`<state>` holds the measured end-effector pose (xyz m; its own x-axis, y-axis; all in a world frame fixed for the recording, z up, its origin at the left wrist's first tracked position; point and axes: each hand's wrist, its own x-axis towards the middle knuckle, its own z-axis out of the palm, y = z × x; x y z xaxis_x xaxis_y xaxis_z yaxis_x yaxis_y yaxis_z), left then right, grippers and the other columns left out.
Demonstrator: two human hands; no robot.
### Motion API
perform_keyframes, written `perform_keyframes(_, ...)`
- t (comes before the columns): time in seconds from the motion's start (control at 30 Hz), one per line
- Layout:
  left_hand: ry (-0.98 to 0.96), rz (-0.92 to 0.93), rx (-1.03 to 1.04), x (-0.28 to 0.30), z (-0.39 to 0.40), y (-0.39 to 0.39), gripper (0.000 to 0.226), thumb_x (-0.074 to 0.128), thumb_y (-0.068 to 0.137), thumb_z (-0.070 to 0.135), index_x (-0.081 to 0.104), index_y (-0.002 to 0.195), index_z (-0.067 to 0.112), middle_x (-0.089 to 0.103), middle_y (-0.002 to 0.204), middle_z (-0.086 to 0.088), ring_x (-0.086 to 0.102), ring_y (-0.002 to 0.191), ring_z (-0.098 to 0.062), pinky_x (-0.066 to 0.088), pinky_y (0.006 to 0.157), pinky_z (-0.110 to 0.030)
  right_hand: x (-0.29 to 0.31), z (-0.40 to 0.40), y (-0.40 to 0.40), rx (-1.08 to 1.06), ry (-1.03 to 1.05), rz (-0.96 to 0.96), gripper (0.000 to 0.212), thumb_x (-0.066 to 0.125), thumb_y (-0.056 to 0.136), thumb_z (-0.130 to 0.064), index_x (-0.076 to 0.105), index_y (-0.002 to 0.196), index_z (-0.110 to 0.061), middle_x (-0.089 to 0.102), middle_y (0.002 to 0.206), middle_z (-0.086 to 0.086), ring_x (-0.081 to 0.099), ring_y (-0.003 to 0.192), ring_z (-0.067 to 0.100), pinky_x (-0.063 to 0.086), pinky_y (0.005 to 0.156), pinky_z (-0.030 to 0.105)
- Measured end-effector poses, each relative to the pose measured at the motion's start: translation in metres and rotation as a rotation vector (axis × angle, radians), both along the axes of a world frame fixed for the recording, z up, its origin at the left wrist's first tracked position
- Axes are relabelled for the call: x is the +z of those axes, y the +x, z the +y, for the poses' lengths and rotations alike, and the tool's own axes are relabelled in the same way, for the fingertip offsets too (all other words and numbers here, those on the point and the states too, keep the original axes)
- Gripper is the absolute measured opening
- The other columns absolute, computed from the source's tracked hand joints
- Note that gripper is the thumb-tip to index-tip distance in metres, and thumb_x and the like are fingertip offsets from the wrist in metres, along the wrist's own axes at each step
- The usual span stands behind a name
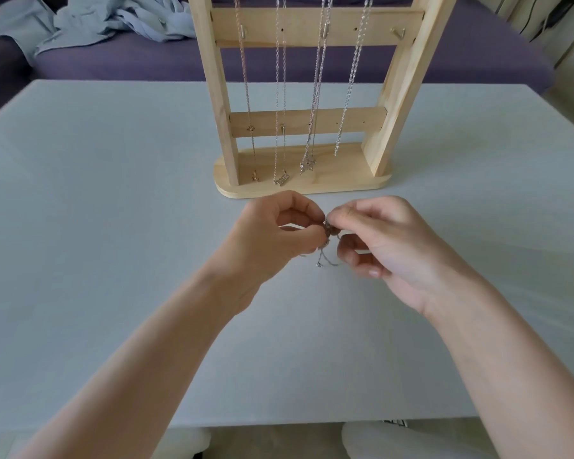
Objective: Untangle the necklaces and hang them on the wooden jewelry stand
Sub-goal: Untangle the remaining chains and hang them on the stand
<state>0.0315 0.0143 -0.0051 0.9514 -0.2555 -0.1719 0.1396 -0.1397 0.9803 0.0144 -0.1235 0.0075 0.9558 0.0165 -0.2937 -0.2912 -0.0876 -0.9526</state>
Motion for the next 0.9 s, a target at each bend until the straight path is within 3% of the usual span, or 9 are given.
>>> perform_keyframes(0.13, 0.006, 0.009, 0.019, -0.0013, -0.0005, 0.0012, 0.018, 0.060, 0.081, -0.005, 0.061, 0.077, 0.013, 0.065, 0.070, -0.001, 0.057, 0.063, -0.013, 0.053, 0.078, -0.029, 0.0002, 0.0014, 0.0001, -0.002, 0.006, 0.004, 0.014, 0.055, 0.089, -0.004, 0.057, 0.076, 0.000, 0.055, 0.073, 0.007, 0.044, 0.041, 0.011, 0.021, 0.033, 0.018)
perform_keyframes(0.27, -0.021, 0.114, -0.025, -0.0002, 0.0002, -0.0005, 0.016, 0.057, 0.085, -0.002, 0.065, 0.081, 0.011, 0.064, 0.072, -0.003, 0.056, 0.061, -0.009, 0.052, 0.067, -0.017, -0.0013, 0.0011, 0.0008, -0.040, -0.015, -0.040, 0.016, 0.056, 0.088, -0.001, 0.058, 0.071, -0.002, 0.056, 0.065, 0.006, 0.045, 0.039, 0.010, 0.023, 0.032, 0.018)
perform_keyframes(0.4, -0.010, 0.161, -0.036, -0.0016, 0.0024, -0.0013, 0.021, 0.055, 0.086, -0.001, 0.068, 0.076, 0.013, 0.061, 0.067, 0.002, 0.053, 0.060, -0.006, 0.049, 0.063, -0.013, -0.0029, -0.0014, 0.0033, -0.121, -0.033, -0.104, 0.018, 0.059, 0.084, 0.003, 0.058, 0.067, -0.003, 0.054, 0.057, 0.006, 0.045, 0.037, 0.009, 0.024, 0.032, 0.017)
perform_keyframes(0.53, -0.135, 0.261, -0.074, -0.0019, 0.0045, -0.0010, 0.025, 0.051, 0.089, 0.001, 0.063, 0.071, 0.012, 0.058, 0.062, 0.004, 0.051, 0.059, -0.006, 0.049, 0.061, -0.015, 0.0005, -0.0010, 0.0033, -0.141, 0.113, -0.121, 0.016, 0.057, 0.086, 0.004, 0.057, 0.071, 0.002, 0.058, 0.067, 0.012, 0.046, 0.040, 0.009, 0.025, 0.033, 0.017)
perform_keyframes(0.67, -0.245, 0.368, -0.074, -0.0007, 0.0040, 0.0002, 0.022, 0.051, 0.089, 0.002, 0.061, 0.071, 0.010, 0.055, 0.070, -0.001, 0.050, 0.062, -0.011, 0.052, 0.061, -0.019, 0.0040, -0.0024, 0.0040, -0.170, 0.282, -0.121, 0.022, 0.056, 0.086, 0.003, 0.052, 0.065, -0.003, 0.057, 0.058, 0.003, 0.040, 0.038, 0.009, 0.022, 0.033, 0.014)
perform_keyframes(0.9, -0.324, 0.381, 0.033, 0.0036, 0.0025, 0.0001, 0.019, 0.047, 0.092, 0.003, 0.058, 0.077, 0.007, 0.063, 0.079, -0.005, 0.066, 0.074, -0.017, 0.057, 0.073, -0.026, 0.0035, -0.0023, 0.0036, -0.167, 0.216, -0.173, 0.016, 0.060, 0.084, 0.005, 0.054, 0.074, -0.006, 0.058, 0.061, 0.005, 0.043, 0.041, 0.010, 0.025, 0.034, 0.016)
